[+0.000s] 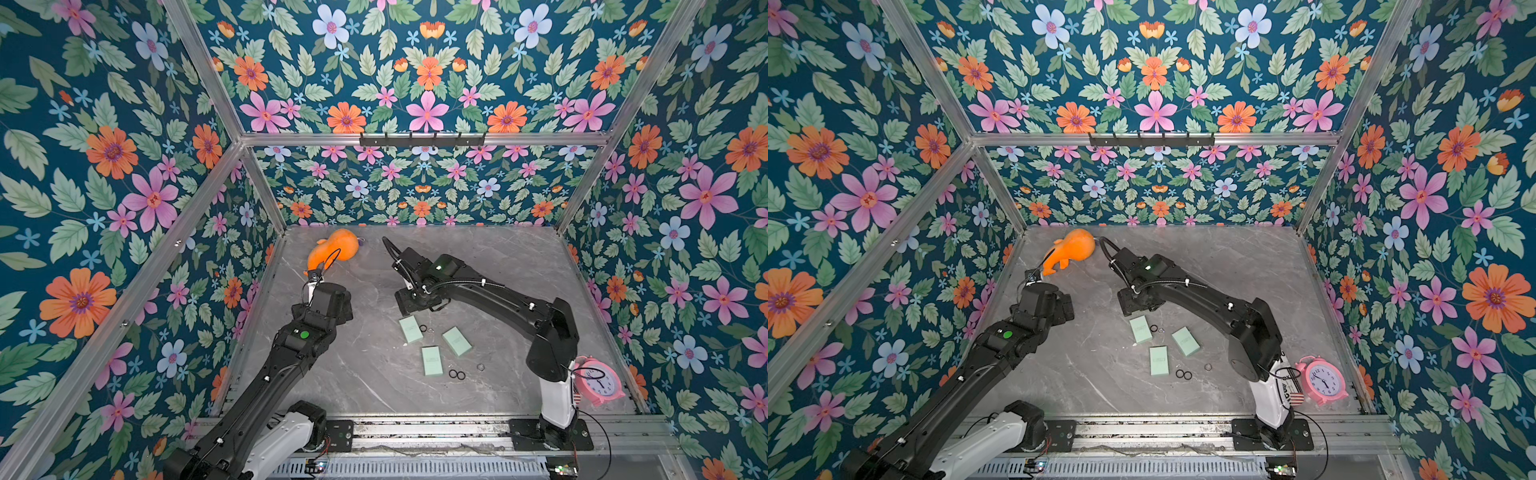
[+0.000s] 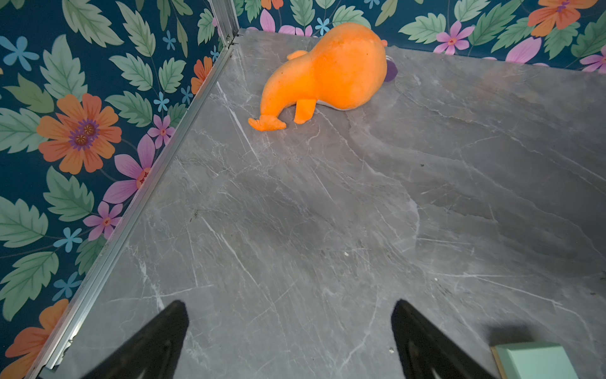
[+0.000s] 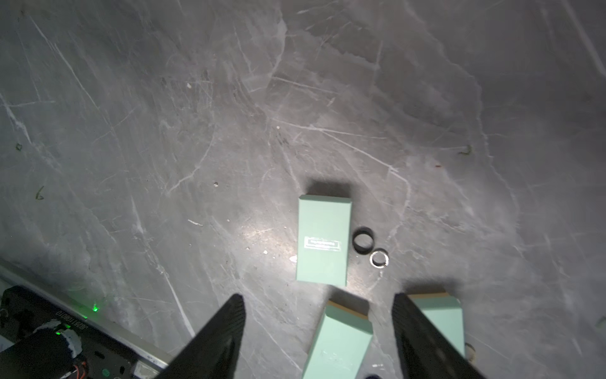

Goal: Take the rings out of the lift-off lid box
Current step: Close the lid on the jewelry box, then reset both arms

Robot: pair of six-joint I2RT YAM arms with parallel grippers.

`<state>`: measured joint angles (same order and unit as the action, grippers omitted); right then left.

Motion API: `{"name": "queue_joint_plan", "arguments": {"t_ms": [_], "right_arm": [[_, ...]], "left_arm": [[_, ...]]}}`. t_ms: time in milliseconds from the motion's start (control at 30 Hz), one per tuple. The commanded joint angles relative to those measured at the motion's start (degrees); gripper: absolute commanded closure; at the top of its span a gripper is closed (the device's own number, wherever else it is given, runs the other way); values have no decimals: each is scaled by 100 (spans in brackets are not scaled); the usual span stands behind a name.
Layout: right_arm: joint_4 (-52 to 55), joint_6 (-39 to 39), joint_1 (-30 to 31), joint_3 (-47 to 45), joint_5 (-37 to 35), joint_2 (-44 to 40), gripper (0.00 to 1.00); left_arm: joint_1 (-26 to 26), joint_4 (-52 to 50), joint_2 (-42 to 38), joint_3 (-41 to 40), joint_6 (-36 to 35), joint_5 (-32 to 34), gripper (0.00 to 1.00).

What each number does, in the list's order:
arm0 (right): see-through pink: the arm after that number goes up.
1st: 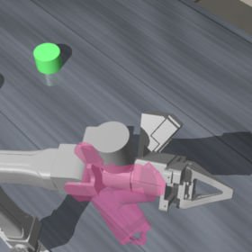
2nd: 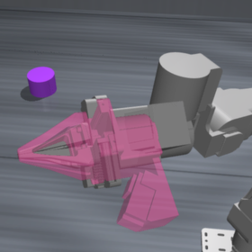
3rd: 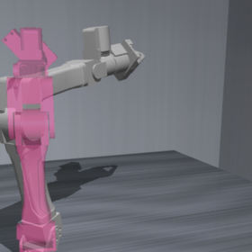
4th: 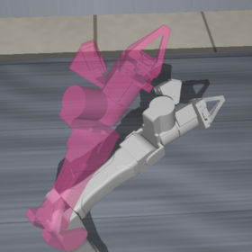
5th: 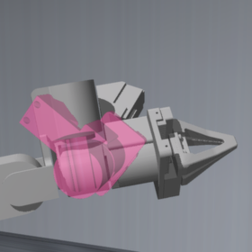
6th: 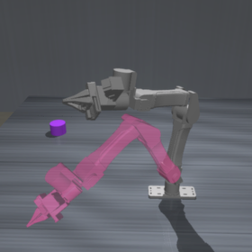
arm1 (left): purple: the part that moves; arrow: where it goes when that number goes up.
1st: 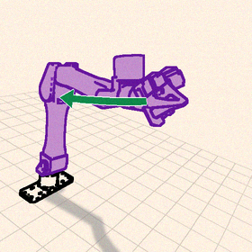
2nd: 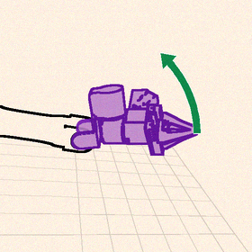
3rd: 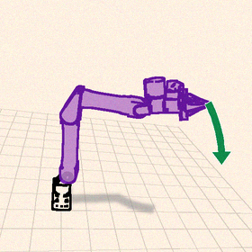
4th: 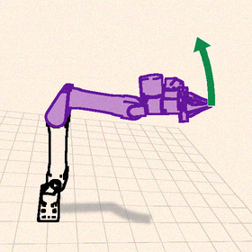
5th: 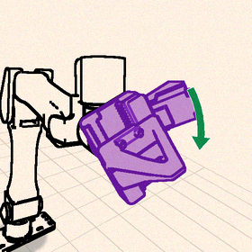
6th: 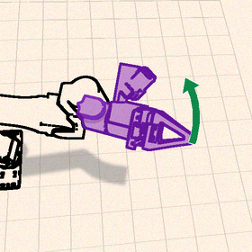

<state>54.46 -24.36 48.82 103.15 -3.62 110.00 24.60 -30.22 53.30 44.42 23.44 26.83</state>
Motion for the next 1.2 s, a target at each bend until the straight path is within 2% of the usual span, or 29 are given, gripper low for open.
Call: {"name": "queue_joint_plan", "arguments": {"t_ms": [0,100,267,433,600,800,1000,1167], "right_arm": [[-404,72,-214,-478,-267,-528,10],[-727,111,-538,-1072,-81,-1064,0],[-1204,297,-997,-1934,-85,-2009,0],[-1705,554,-1542,-2756,236,-2769,0],[-2681,725,-2304,-3796,471,-3655,0],[-3873,832,-2945,-5112,-168,-4447,0],[-4449,1243,-3203,-5678,-1324,-4652,0],[-5053,1767,-3375,-6180,-1365,-4780,0]], "left_arm": [[1,145,-36,-30,-62,-8,1],[1,199,-48,-72,-84,-5,0],[6,333,-130,-174,-133,-7,0],[10,621,-265,-388,-129,-28,0],[27,941,-338,-634,-59,-30,1],[45,1213,-303,-791,-83,-25,0],[87,1789,-532,-1150,-90,-1,1],[112,2423,-857,-1548,23,-126,1]]}}
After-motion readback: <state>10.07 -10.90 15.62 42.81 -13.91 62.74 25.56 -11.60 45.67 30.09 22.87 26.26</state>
